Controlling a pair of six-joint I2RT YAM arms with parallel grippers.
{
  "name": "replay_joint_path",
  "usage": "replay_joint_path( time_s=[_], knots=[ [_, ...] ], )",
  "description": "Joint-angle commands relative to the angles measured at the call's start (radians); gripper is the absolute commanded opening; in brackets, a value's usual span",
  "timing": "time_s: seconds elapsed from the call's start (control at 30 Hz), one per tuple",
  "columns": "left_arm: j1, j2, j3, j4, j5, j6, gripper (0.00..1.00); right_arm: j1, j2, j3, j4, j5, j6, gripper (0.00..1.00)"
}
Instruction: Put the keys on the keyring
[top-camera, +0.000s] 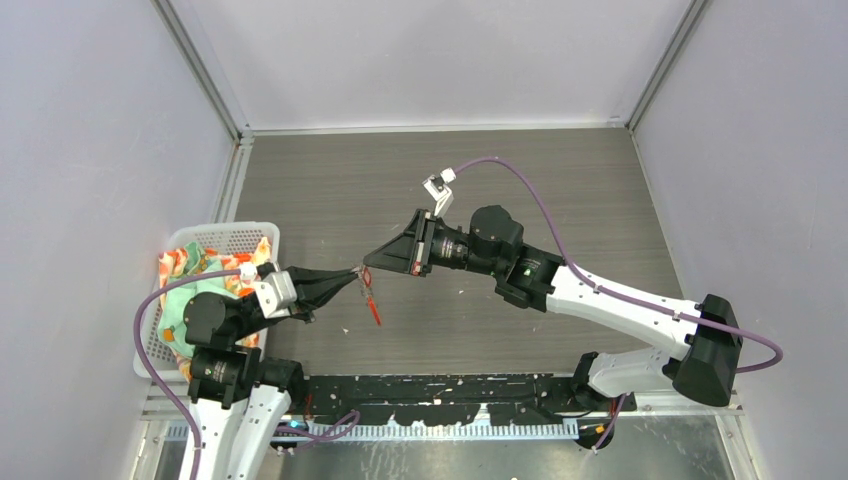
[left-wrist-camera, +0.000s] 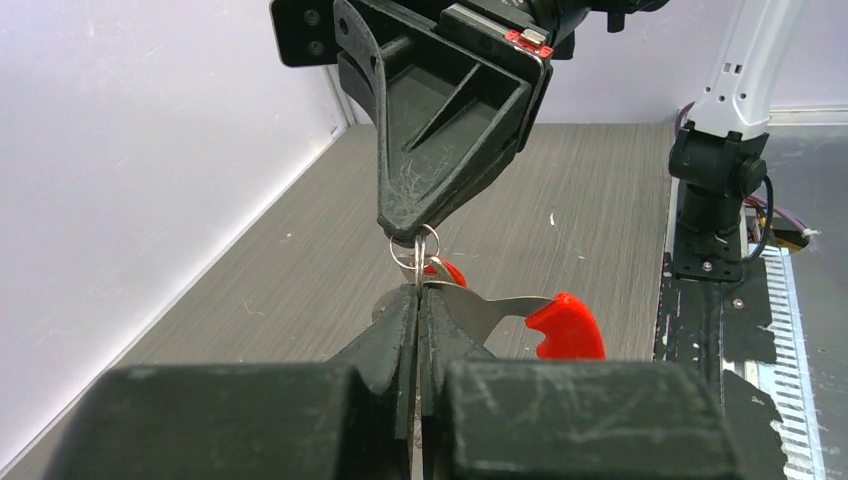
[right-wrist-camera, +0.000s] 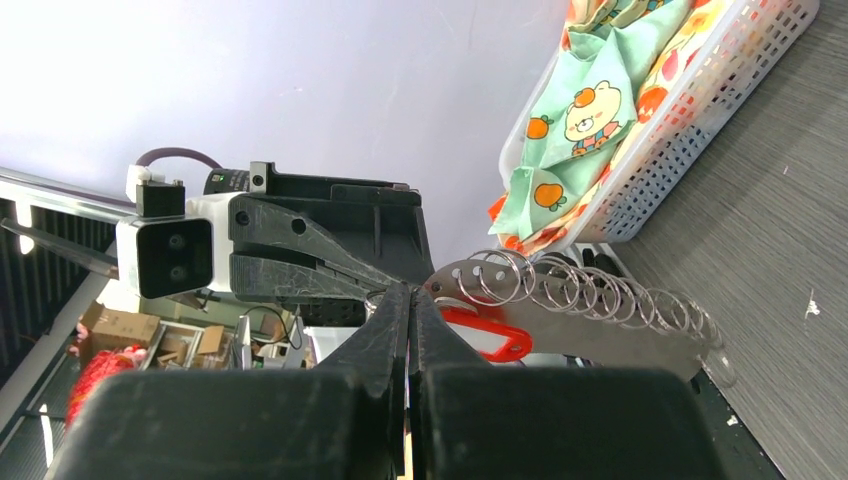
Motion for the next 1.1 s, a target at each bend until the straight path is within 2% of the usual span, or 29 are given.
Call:
replay_joint_path(
  time_s=[0.0, 0.7, 1.07],
  knots=[
    [0.0, 0.001, 0.029, 0.039, 0.019, 0.02, 0.0, -0.004, -0.012, -0.001, 0.082, -0.004, 0.016, 0.01],
    [-0.001, 0.025, 0.038, 0.06, -0.045, -0.014, 0.0, -0.011, -0.063, -0.054, 0.072, 0.004, 0.023, 0.01],
    [0.0, 0.013, 0.025, 0.046, -0.019, 0.015, 0.0, -0.011, -0.019, -0.052, 0.202, -0.047, 0.065, 0.01]
  ],
)
